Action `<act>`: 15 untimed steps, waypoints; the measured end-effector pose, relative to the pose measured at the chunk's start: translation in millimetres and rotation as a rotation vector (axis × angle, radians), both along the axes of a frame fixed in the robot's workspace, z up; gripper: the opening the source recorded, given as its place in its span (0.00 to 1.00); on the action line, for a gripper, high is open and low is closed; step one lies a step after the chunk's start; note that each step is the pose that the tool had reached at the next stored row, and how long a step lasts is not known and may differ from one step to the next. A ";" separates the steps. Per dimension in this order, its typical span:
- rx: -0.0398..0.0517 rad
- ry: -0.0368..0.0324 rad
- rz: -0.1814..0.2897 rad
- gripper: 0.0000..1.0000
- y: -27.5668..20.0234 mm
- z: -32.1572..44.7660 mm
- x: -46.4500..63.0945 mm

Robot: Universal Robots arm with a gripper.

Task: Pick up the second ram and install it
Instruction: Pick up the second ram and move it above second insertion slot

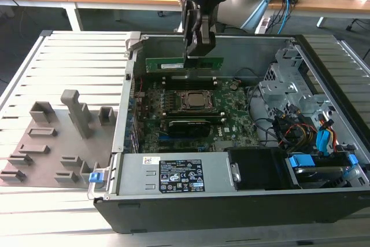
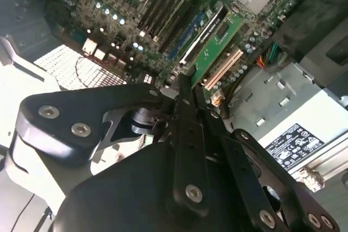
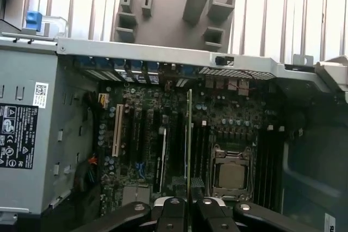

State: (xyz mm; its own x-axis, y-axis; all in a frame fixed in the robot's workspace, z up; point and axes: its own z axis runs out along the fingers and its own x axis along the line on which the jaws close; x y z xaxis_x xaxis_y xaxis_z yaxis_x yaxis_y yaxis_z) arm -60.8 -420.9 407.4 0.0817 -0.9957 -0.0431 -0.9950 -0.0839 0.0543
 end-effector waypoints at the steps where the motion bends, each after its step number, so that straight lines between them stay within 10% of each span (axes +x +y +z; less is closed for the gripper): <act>1: 0.0009 0.0001 0.000 0.14 1.2 -0.2 0.3; 15: 0.0024 0.0098 0.000 0.14 14.8 -22.0 17.3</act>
State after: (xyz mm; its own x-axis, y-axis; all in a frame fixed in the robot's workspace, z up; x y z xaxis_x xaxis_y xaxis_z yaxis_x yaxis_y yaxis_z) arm -43.5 -406.2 385.4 0.0813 -0.9956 -0.0463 -0.9944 -0.0841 0.0639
